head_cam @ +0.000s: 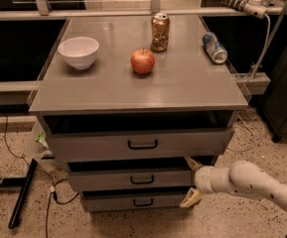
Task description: Open middle drawer
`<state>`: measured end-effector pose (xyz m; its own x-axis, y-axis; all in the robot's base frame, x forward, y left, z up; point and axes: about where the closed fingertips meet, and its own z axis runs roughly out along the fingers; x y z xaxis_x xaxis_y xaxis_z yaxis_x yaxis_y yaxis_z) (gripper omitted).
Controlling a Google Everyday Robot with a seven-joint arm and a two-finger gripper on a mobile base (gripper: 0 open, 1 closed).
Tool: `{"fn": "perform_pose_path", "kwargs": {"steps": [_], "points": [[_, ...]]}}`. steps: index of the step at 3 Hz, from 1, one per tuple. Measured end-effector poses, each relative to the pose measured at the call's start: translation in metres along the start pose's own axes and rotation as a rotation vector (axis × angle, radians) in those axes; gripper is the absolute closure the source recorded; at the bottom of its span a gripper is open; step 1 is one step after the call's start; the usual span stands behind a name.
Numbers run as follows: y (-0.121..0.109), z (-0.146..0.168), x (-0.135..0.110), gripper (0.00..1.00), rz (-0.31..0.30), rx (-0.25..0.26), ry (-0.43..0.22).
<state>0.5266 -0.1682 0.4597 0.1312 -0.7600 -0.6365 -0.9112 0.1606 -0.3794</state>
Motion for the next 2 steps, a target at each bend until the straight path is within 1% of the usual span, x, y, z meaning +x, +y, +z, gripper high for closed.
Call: {"fn": "perform_pose_path", "kwargs": {"steps": [1,2], "points": [[-0.006,0.012,0.009,0.0,-0.025,0.001,0.011],[-0.013,0.024,0.02,0.0,-0.03,0.001,0.018]]}}
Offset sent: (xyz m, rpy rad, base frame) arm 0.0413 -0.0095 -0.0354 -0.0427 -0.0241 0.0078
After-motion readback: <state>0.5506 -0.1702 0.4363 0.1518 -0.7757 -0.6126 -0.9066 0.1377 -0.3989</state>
